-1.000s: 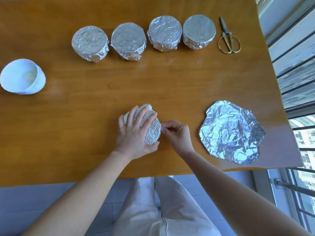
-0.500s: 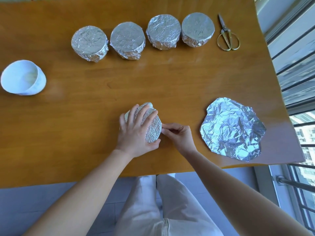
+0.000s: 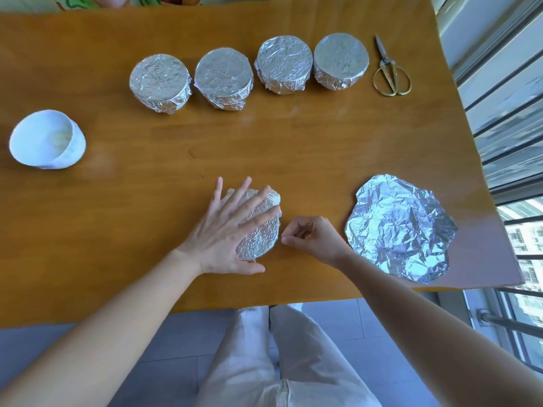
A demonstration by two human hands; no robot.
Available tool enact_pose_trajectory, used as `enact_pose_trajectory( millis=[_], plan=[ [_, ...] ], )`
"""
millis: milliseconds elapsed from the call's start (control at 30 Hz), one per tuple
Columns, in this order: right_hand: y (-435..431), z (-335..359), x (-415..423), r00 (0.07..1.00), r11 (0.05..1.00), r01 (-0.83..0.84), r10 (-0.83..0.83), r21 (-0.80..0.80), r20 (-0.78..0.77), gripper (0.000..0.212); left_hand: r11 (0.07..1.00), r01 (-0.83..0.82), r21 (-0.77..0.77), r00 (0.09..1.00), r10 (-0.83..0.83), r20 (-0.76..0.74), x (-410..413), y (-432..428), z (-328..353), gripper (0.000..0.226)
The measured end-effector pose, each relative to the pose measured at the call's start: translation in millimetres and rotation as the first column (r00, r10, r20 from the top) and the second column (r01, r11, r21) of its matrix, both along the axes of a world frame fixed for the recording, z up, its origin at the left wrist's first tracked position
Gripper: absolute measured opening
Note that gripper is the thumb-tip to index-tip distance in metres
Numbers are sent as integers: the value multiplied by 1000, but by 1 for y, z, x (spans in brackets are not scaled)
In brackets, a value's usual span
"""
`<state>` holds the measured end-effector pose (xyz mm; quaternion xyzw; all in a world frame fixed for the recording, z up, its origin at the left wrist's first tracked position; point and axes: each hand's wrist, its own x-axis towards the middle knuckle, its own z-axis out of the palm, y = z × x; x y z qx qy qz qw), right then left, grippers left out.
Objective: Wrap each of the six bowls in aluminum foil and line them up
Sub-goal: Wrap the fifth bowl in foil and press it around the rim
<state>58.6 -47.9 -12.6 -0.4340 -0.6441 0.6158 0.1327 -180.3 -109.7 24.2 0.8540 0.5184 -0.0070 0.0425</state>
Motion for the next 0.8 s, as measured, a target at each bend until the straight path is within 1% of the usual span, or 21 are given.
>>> enact_pose_trajectory(
  millis=[67,100,167,200,233,267,300,367,500,567,667,733,800],
  plan=[
    [9,2,2,996,995,84,-84,53,5,13,984,-175,40,983,172,68,11,-6,6,95],
    [14,3,1,993,987,121,-122,106,-1,17,954,-299,40,952,295,80,21,-7,7,92],
    [23,6,-6,993,970,114,-116,215,-4,30,839,-544,-19,836,544,77,47,-4,6,91],
    [25,6,-11,996,965,85,-88,248,0,38,773,-630,-67,771,634,67,60,-1,4,91],
    [26,5,-16,998,963,57,-60,262,6,44,720,-686,-106,720,693,51,69,2,1,91],
    [26,4,-20,999,966,28,-32,259,10,47,687,-715,-132,689,724,33,75,3,-4,90],
    [25,2,-23,1000,968,2,-5,250,15,45,679,-723,-131,683,730,19,77,3,-7,87],
    [24,-3,-24,999,972,-31,28,231,17,36,708,-701,-85,710,704,3,73,-1,-13,81],
    [23,-9,-21,999,985,45,-42,169,-16,17,754,-655,-36,755,656,6,64,-3,-16,76],
    [23,-6,-18,997,989,66,-60,133,-51,15,788,-615,-37,788,616,7,62,-3,-16,75],
    [25,-2,-12,997,998,13,-8,59,-81,16,844,-535,-35,844,536,15,57,-4,-17,75],
    [26,-1,-9,996,1000,-21,21,6,-86,14,870,-491,-37,871,491,2,55,-4,-16,75],
    [27,-1,-8,997,1000,-18,17,-15,-72,14,888,-459,-42,889,459,-6,53,-4,-16,76]
  ],
)
